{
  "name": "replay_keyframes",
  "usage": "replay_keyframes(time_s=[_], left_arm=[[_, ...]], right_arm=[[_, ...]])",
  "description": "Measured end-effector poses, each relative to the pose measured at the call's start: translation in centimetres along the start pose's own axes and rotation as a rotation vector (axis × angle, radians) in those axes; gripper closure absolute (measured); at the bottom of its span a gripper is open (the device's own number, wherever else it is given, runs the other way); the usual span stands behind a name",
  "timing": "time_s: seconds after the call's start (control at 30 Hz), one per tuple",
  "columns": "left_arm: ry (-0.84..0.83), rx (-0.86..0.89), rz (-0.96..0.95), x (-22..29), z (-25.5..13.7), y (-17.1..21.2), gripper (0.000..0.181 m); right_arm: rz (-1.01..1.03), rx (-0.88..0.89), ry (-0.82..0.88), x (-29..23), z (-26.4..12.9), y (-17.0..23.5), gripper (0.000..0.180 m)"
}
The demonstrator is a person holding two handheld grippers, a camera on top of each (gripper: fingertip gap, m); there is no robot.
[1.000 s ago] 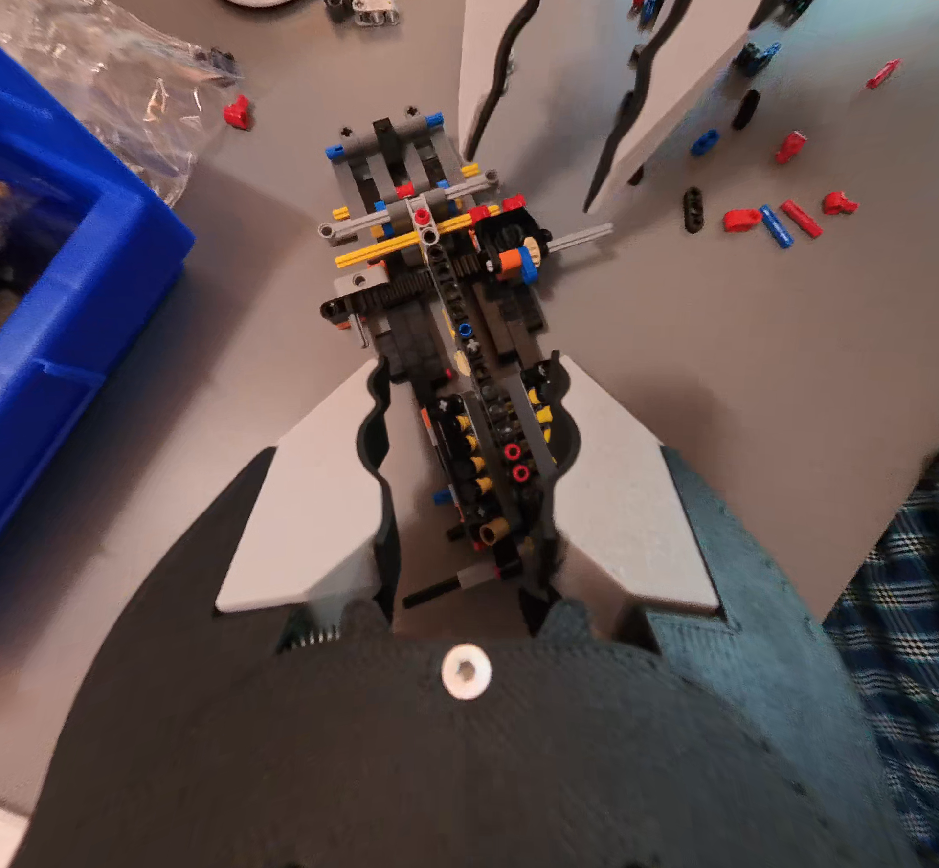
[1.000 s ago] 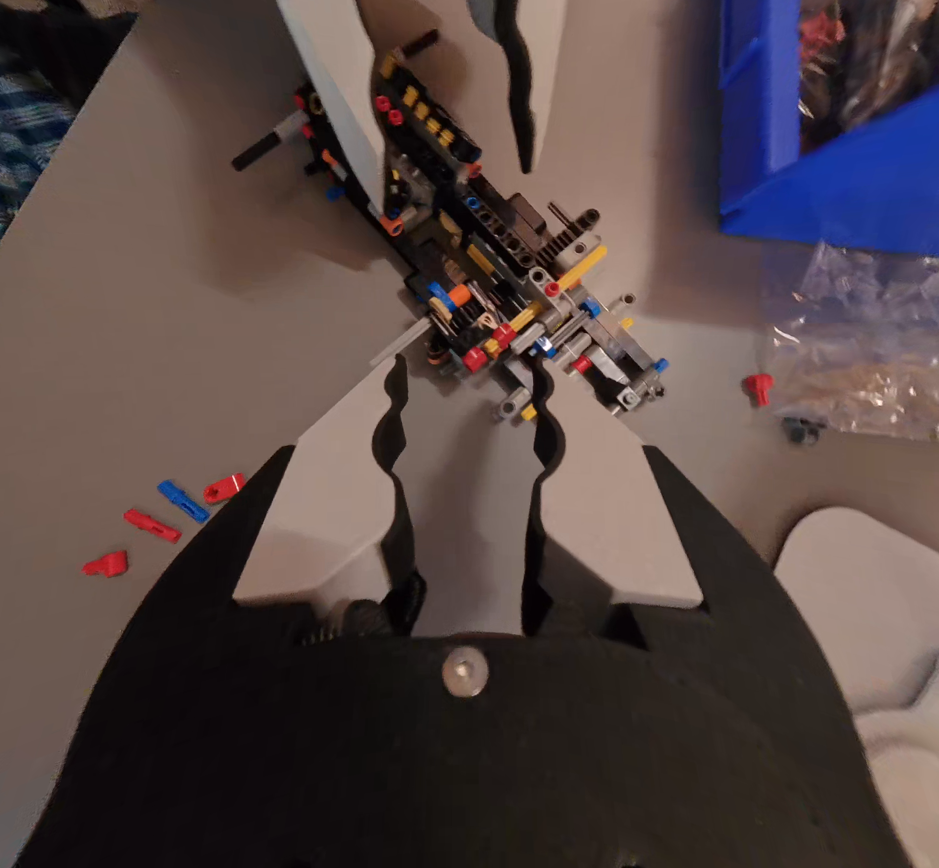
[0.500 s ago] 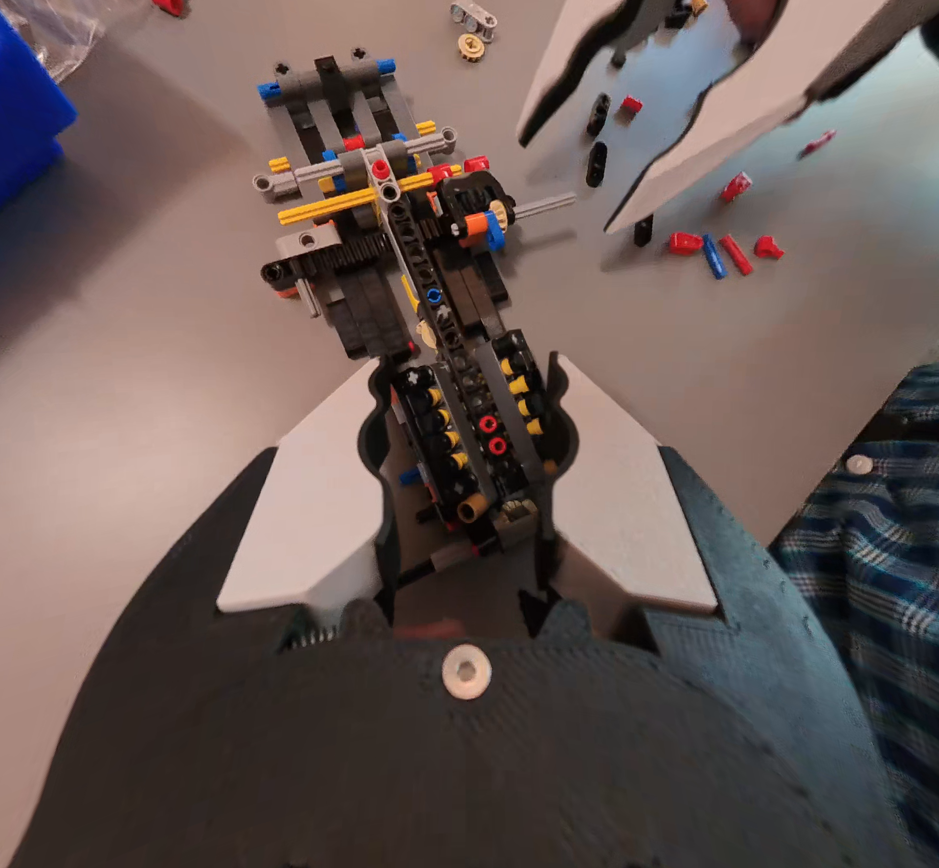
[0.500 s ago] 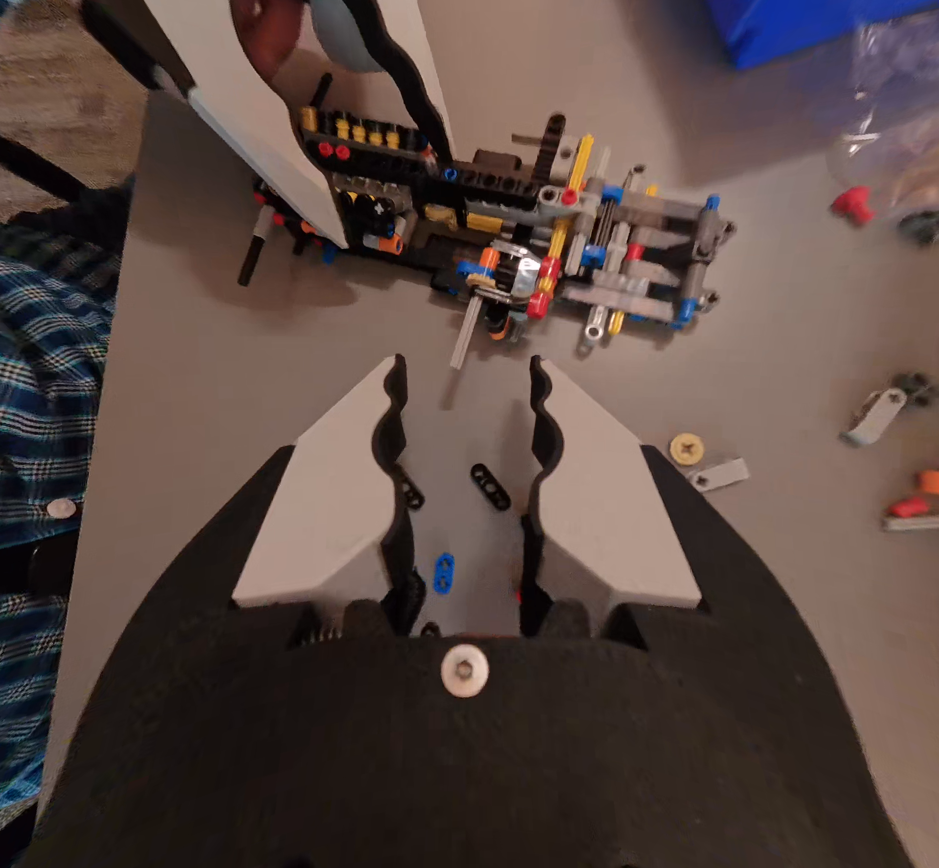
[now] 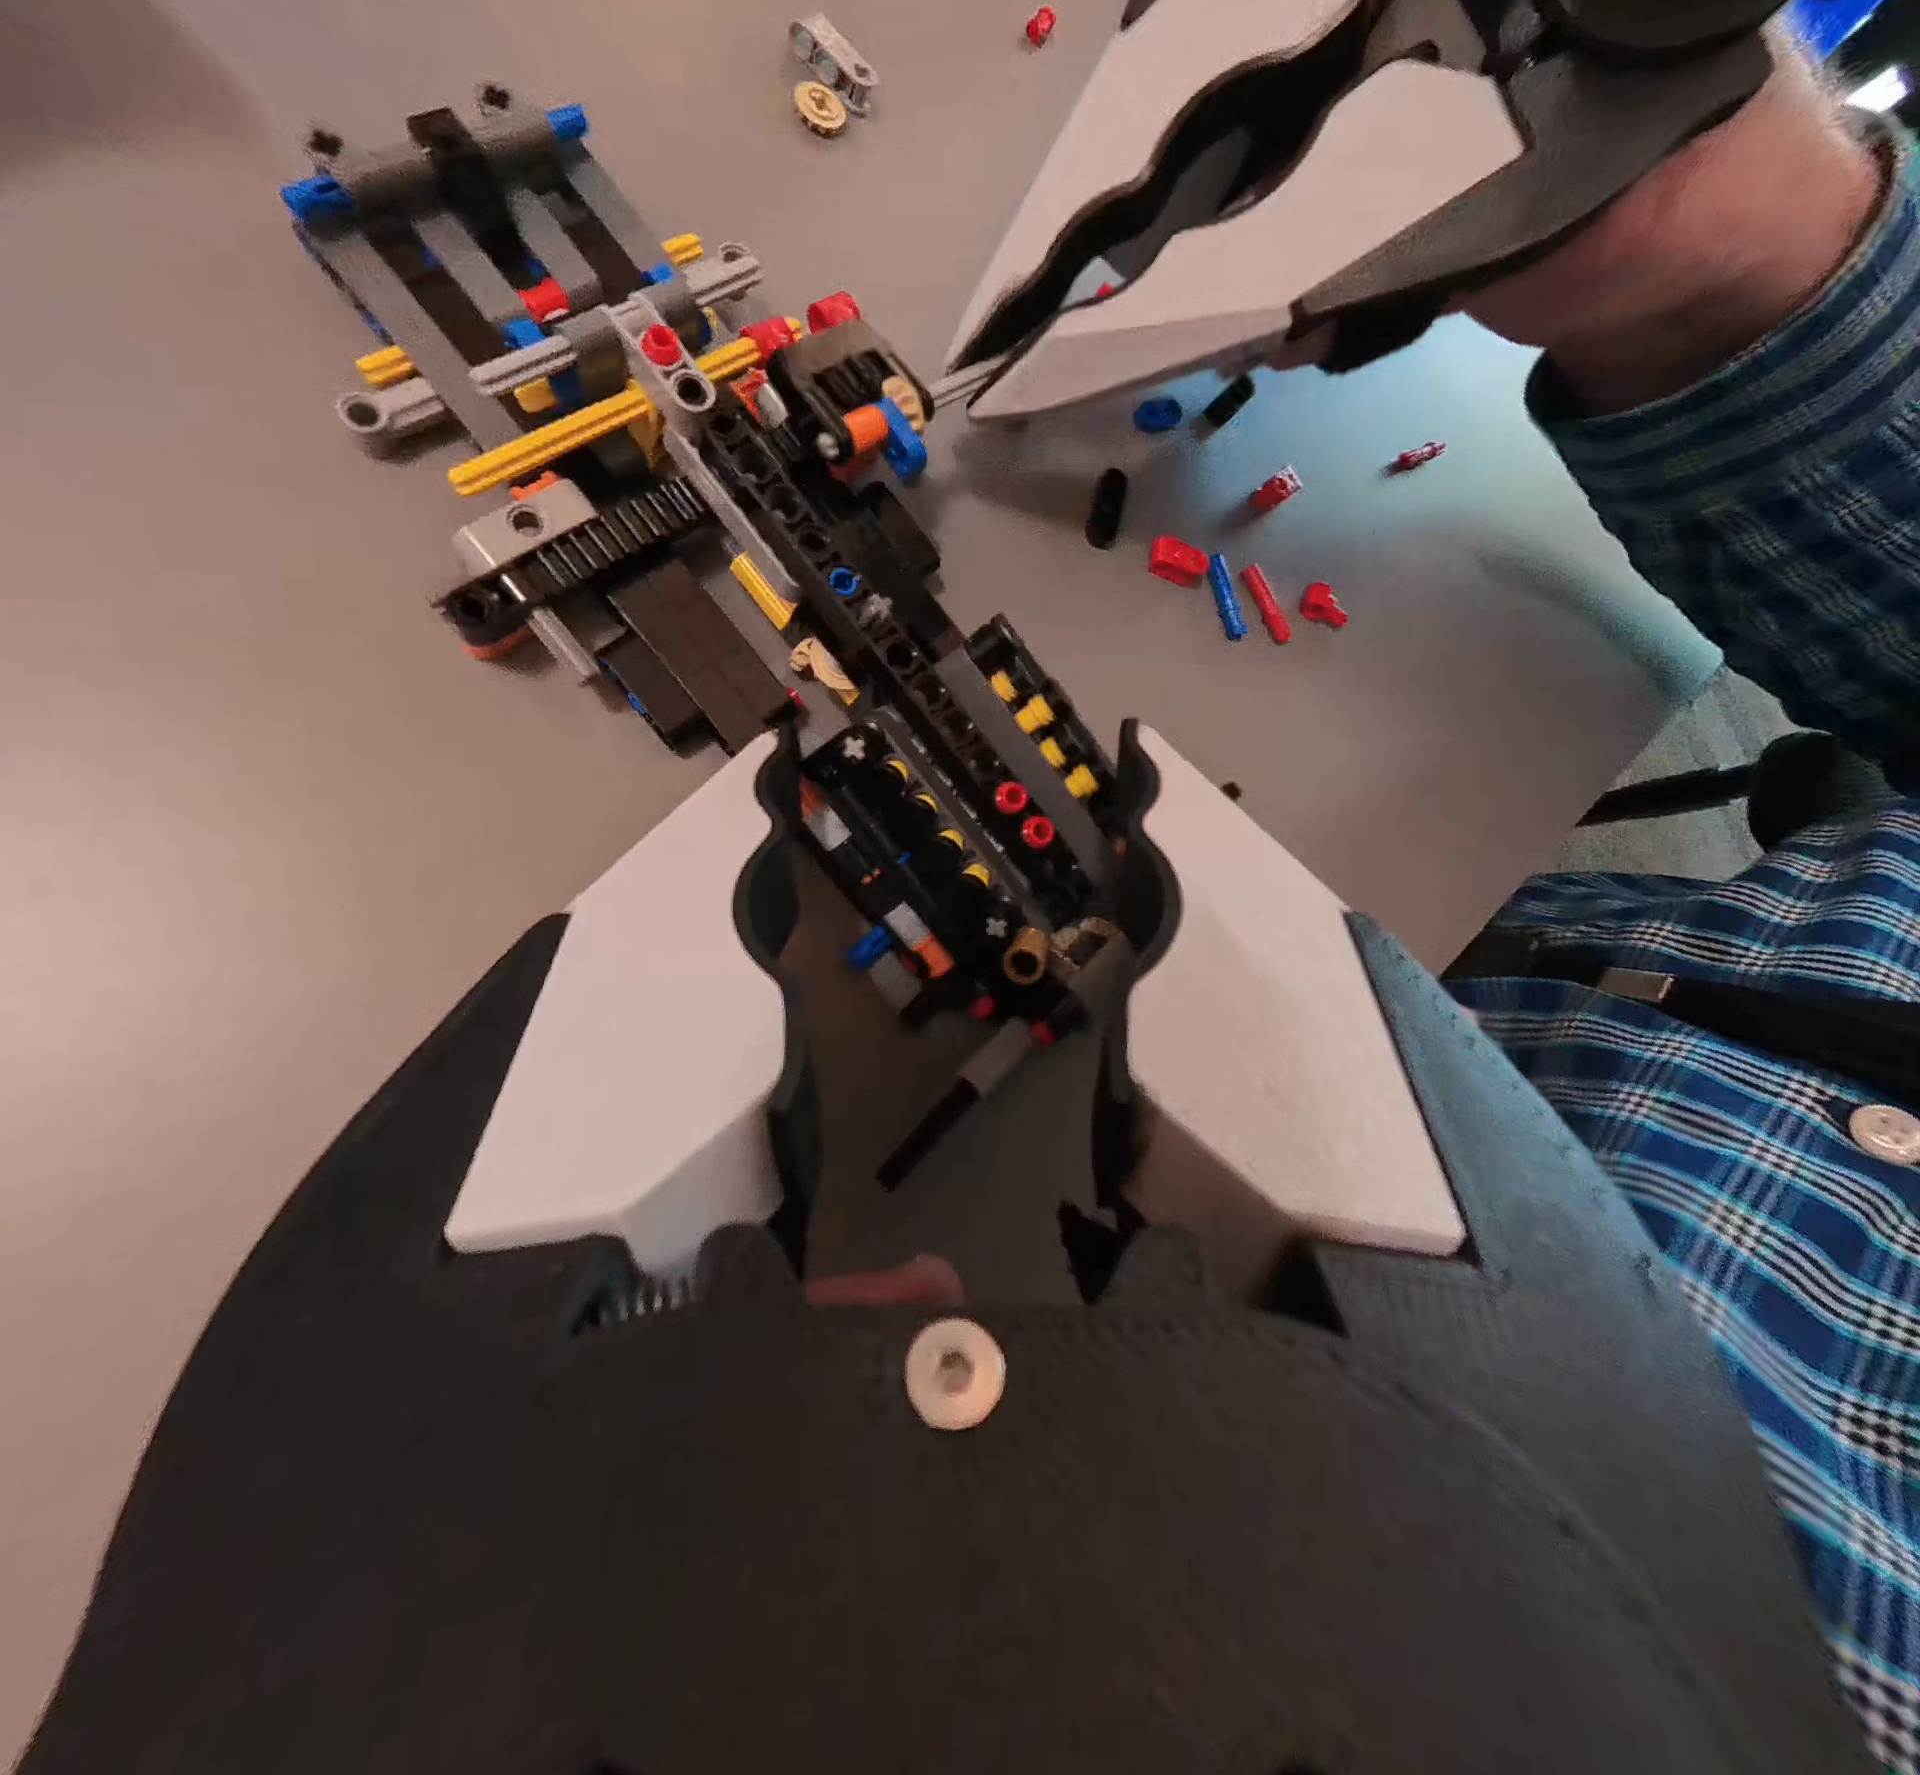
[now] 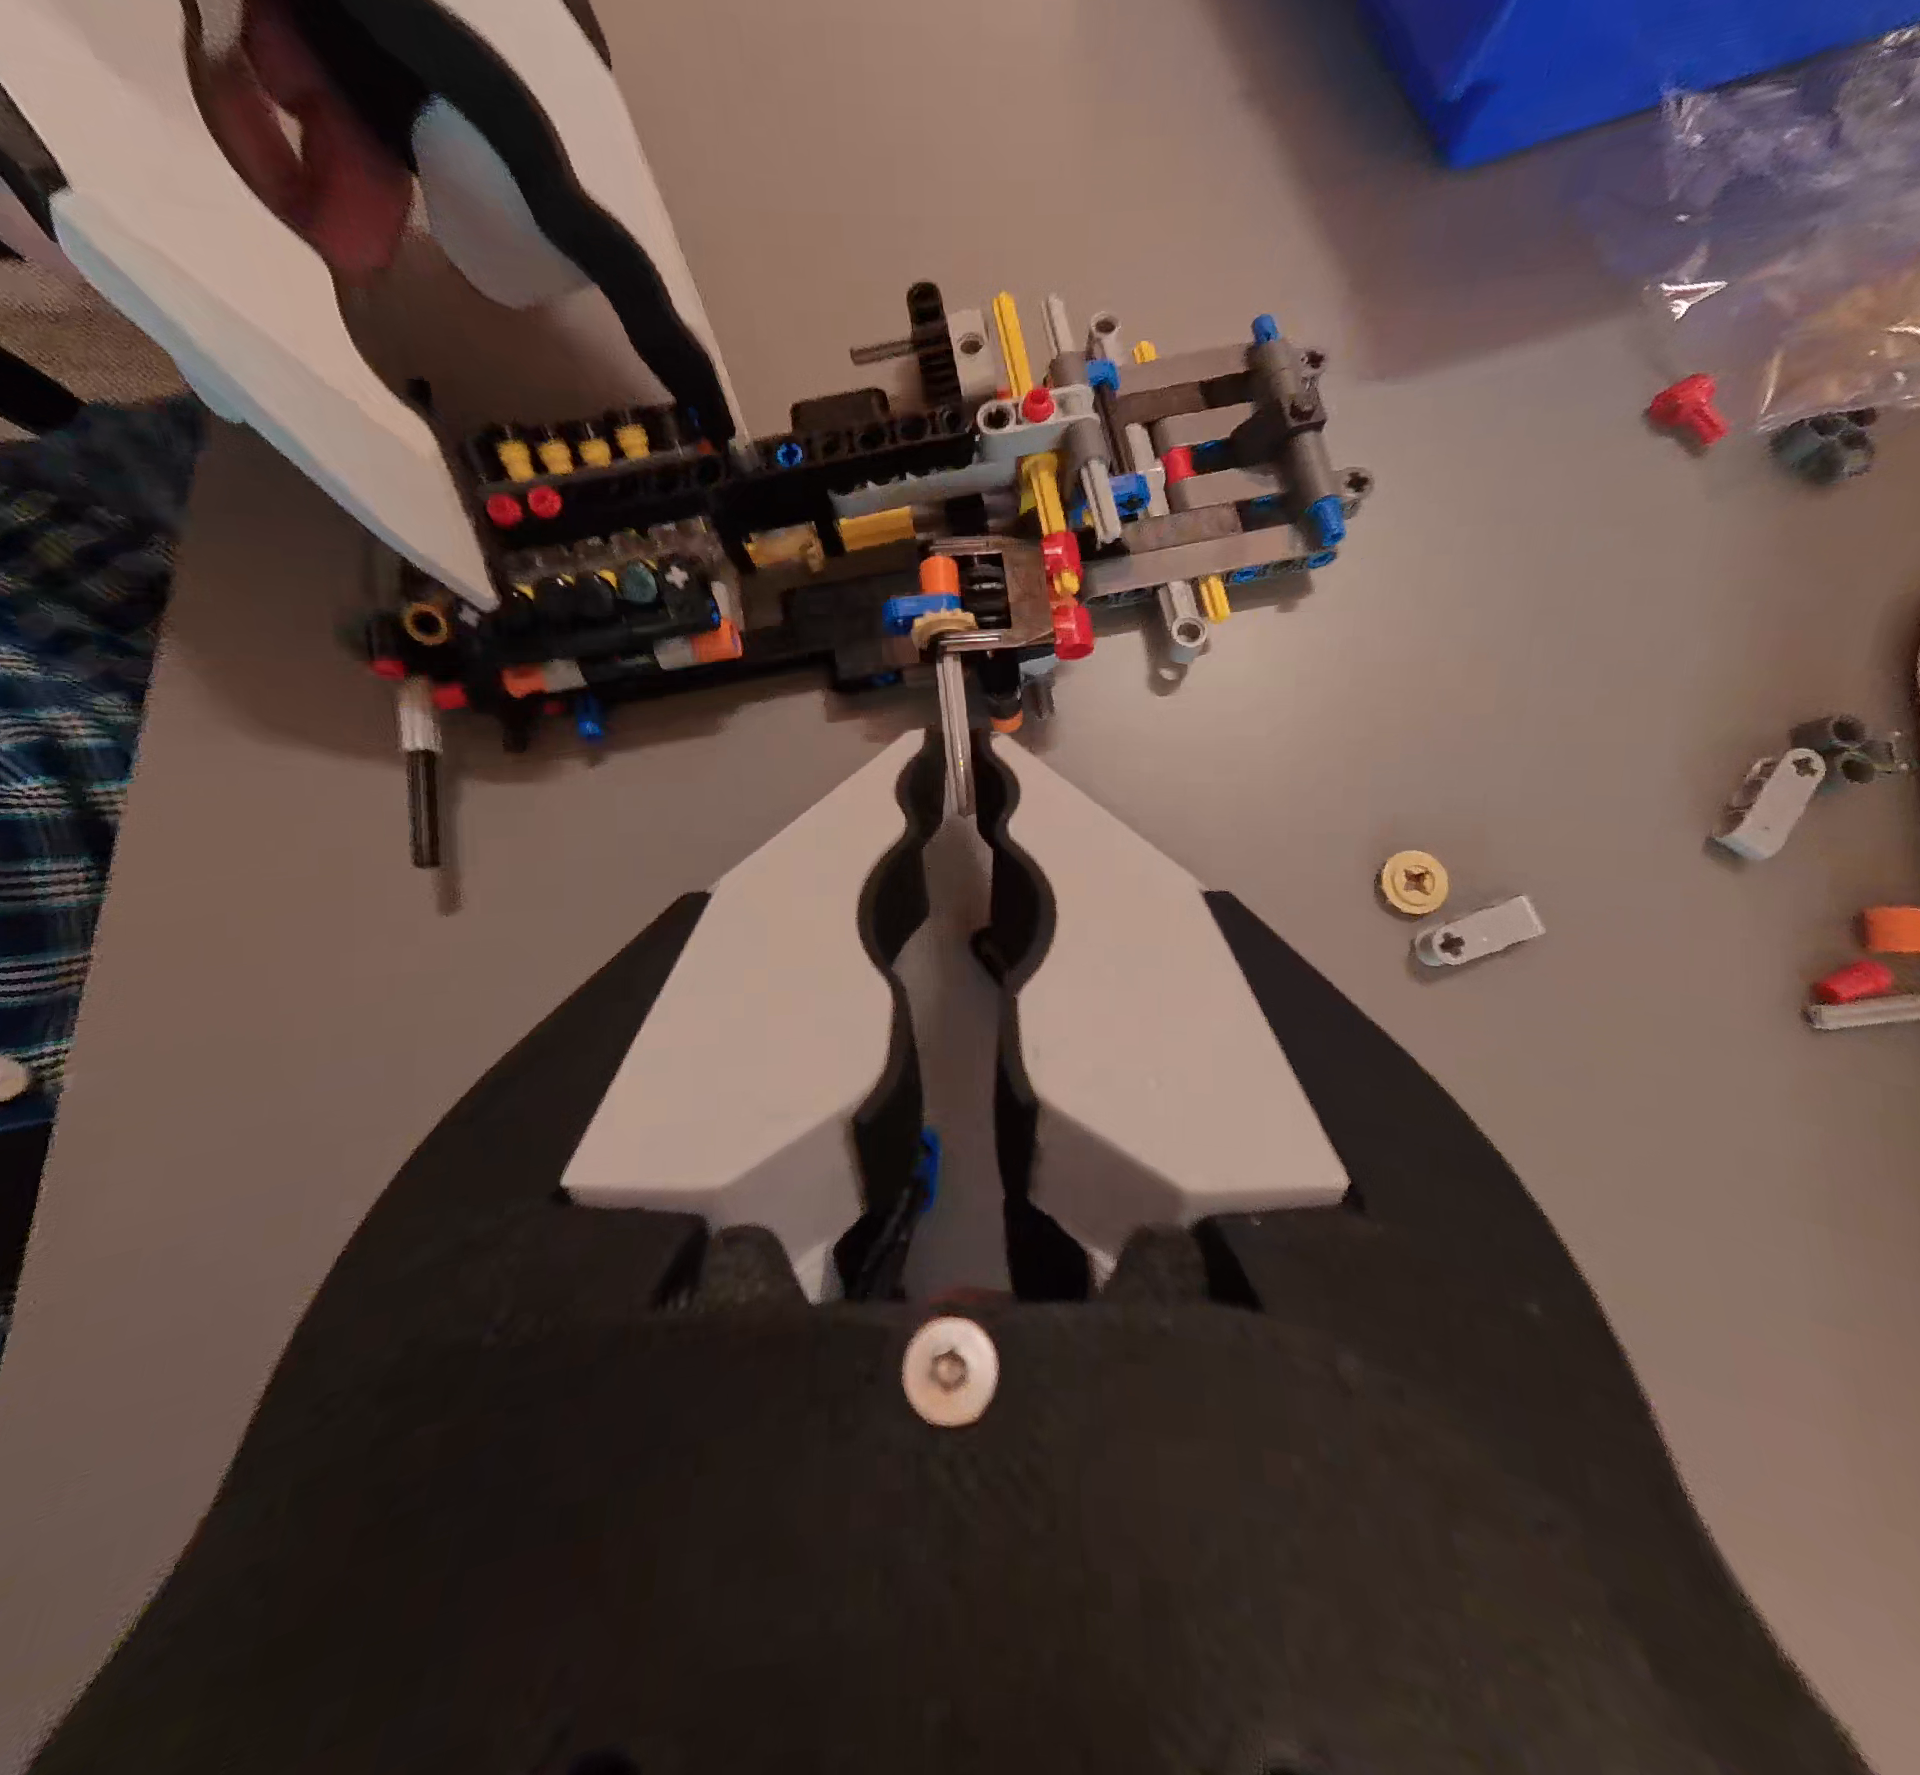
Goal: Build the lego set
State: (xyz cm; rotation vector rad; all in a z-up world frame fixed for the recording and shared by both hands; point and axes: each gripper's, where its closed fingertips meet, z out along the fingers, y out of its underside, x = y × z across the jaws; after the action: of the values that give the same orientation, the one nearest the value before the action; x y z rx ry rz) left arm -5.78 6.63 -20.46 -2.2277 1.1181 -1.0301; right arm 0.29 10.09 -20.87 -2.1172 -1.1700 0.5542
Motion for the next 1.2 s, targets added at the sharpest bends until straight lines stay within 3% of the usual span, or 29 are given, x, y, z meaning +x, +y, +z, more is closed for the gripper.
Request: replay_keyframes(time_s=[0.2, 0.33, 0.5, 0.67, 0.93, 1.2], left_arm=[[0.037, -0.006, 0.040, 1.3, 0.0, 0.4, 0.120], [0.012, 0.074, 0.097, 1.0, -1.8, -1.6, 0.123], [-0.130, 0.147, 0.452, -0.7, -2.5, -6.3, 0.131], [-0.109, 0.033, 0.735, -2.0, 1.4, -7.6, 0.138], [0.061, -0.050, 0.822, -2.3, 4.2, -7.1, 0.167], [0.115, -0.006, 0.793, -2.3, 4.7, -7.3, 0.167]], right_arm=[[0.104, 0.128, -0.112, 0.5, -1.7, -1.4, 0.177], [0.162, 0.178, -0.130, 1.7, -2.2, -1.9, 0.177], [0.195, 0.199, -0.176, 2.1, -2.1, -2.1, 0.177], [0.175, 0.210, -0.189, 2.2, -2.1, -2.0, 0.177], [0.126, 0.218, -0.207, 2.3, -1.9, -1.4, 0.178], [0.118, 0.212, -0.101, 3.3, -2.0, -1.0, 0.168]])
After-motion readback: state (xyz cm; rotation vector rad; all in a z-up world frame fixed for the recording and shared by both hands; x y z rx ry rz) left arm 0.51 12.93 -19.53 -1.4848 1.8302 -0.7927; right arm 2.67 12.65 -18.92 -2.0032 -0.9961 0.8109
